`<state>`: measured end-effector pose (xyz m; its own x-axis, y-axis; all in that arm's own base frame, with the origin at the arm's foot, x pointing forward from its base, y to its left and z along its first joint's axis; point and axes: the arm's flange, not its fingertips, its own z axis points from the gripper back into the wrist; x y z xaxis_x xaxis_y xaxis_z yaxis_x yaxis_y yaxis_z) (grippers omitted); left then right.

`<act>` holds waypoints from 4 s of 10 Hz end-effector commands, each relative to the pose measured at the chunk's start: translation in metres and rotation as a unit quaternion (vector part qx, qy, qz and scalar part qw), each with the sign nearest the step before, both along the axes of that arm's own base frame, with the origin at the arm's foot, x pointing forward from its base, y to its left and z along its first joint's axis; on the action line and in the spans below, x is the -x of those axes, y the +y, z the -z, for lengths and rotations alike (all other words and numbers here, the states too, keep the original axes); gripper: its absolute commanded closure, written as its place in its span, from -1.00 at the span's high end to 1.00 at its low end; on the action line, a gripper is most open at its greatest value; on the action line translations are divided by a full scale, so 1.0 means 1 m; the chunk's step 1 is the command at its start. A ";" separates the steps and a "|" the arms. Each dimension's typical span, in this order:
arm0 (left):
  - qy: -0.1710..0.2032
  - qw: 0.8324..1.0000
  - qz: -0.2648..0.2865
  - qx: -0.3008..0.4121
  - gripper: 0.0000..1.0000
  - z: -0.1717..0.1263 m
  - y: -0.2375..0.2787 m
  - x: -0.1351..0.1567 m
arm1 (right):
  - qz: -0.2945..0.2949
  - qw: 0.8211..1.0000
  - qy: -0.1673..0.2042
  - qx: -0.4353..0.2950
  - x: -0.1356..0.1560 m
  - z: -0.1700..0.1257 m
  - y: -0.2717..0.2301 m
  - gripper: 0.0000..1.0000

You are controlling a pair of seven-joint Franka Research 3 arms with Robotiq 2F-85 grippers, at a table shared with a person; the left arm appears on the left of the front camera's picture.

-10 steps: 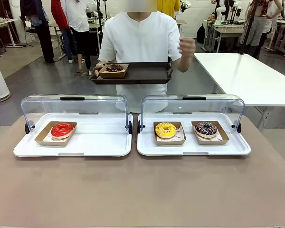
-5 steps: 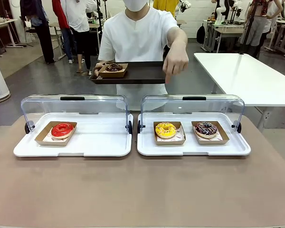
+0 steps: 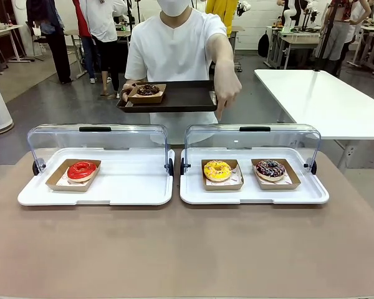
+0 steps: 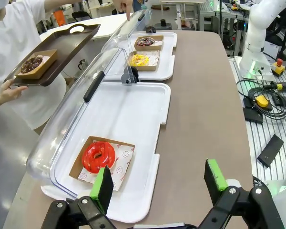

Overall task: Provide the desired donut to the person.
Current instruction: Pick up and lift the Paper togo box containing the Donut pointed at by the person.

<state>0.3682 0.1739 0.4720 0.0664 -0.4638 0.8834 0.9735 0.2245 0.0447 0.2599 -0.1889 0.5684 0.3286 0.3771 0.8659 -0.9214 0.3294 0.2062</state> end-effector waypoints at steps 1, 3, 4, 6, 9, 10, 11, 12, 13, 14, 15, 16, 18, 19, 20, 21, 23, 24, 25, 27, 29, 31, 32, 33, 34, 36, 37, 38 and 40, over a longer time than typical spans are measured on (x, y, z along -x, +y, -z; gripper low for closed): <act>0.000 1.000 -0.004 -0.001 1.00 -0.001 0.001 0.000 | -0.004 1.000 -0.004 -0.004 0.000 -0.001 0.000 1.00; 0.000 1.000 -0.004 -0.001 1.00 -0.001 0.001 0.000 | -0.004 1.000 -0.004 -0.004 0.000 -0.001 0.000 1.00; 0.000 1.000 -0.004 -0.001 1.00 -0.001 0.001 0.000 | -0.004 1.000 -0.004 -0.004 0.000 -0.001 0.000 1.00; 0.000 1.000 -0.004 -0.001 1.00 -0.001 0.001 0.000 | -0.004 1.000 -0.004 -0.004 0.000 -0.001 0.000 1.00; 0.000 1.000 -0.004 -0.001 1.00 -0.001 0.001 0.000 | -0.004 1.000 -0.004 -0.004 0.000 -0.001 0.000 1.00; 0.000 1.000 -0.004 -0.001 1.00 -0.001 0.001 0.000 | -0.004 1.000 -0.004 -0.004 0.000 -0.001 0.000 1.00; 0.000 1.000 -0.004 -0.001 1.00 -0.001 0.001 0.000 | -0.004 1.000 -0.004 -0.004 0.000 -0.001 0.000 1.00; 0.000 1.000 -0.004 -0.001 1.00 -0.001 0.001 0.000 | -0.004 1.000 -0.004 -0.004 0.000 -0.001 0.000 1.00; 0.000 1.000 -0.004 -0.001 1.00 -0.001 0.001 0.000 | -0.004 1.000 -0.004 -0.004 0.000 -0.001 0.000 1.00; 0.000 1.000 -0.004 -0.001 1.00 -0.001 0.001 0.000 | -0.004 1.000 -0.004 -0.004 0.000 -0.001 0.000 1.00; 0.000 1.000 -0.004 -0.001 1.00 -0.001 0.001 0.000 | -0.004 1.000 -0.004 -0.004 0.000 -0.001 0.000 1.00; 0.000 1.000 -0.004 -0.001 1.00 -0.001 0.001 0.000 | -0.004 1.000 -0.004 -0.004 0.000 -0.001 0.000 1.00; 0.000 1.000 -0.004 -0.001 1.00 -0.001 0.001 0.000 | -0.004 1.000 -0.004 -0.004 0.000 -0.001 0.000 1.00; 0.000 1.000 -0.004 -0.001 1.00 -0.001 0.001 0.000 | -0.004 1.000 -0.004 -0.004 0.000 -0.001 0.000 1.00; 0.000 1.000 -0.004 -0.001 1.00 -0.001 0.001 0.000 | 0.000 1.000 0.000 0.000 0.000 0.000 0.000 1.00; 0.000 1.000 -0.004 -0.001 1.00 -0.001 0.001 0.000 | -0.035 0.998 -0.007 0.045 -0.013 -0.010 0.021 1.00; 0.000 1.000 -0.004 -0.001 1.00 -0.001 0.001 0.000 | -0.032 0.990 0.044 0.126 -0.075 -0.024 0.088 1.00; 0.000 1.000 -0.004 -0.001 1.00 -0.001 0.001 0.000 | -0.040 0.982 0.058 0.174 -0.096 -0.027 0.123 1.00; 0.000 1.000 -0.004 -0.001 1.00 -0.001 0.001 0.000 | -0.051 0.972 0.067 0.218 -0.107 -0.025 0.153 1.00; 0.000 1.000 -0.004 -0.001 1.00 -0.001 0.001 0.000 | -0.100 0.945 0.081 0.300 -0.123 -0.007 0.217 1.00; 0.000 1.000 -0.004 -0.001 1.00 -0.001 0.001 0.000 | -0.108 0.925 0.083 0.354 -0.126 0.020 0.251 1.00; 0.000 1.000 -0.004 -0.001 1.00 -0.001 0.001 0.000 | -0.114 0.915 0.070 0.380 -0.132 0.045 0.270 1.00; 0.000 1.000 -0.004 -0.001 1.00 -0.001 0.001 0.000 | -0.127 0.911 0.061 0.388 -0.130 0.058 0.276 1.00; 0.000 1.000 -0.004 -0.001 1.00 -0.001 0.001 0.000 | -0.142 0.905 0.052 0.397 -0.129 0.066 0.279 1.00; 0.000 1.000 -0.004 -0.001 1.00 -0.001 0.001 0.000 | -0.149 0.907 0.050 0.390 -0.129 0.069 0.280 1.00; 0.000 1.000 -0.004 -0.001 1.00 -0.001 0.001 0.000 | -0.138 0.910 0.065 0.385 -0.130 0.058 0.279 1.00; 0.000 1.000 -0.004 -0.001 1.00 -0.001 0.001 0.000 | -0.138 0.910 0.065 0.385 -0.130 0.058 0.279 1.00; 0.000 1.000 -0.004 -0.001 1.00 -0.001 0.001 0.000 | -0.138 0.910 0.065 0.385 -0.130 0.058 0.279 1.00; 0.000 1.000 -0.004 -0.001 1.00 -0.001 0.001 0.000 | -0.138 0.910 0.065 0.385 -0.130 0.058 0.279 1.00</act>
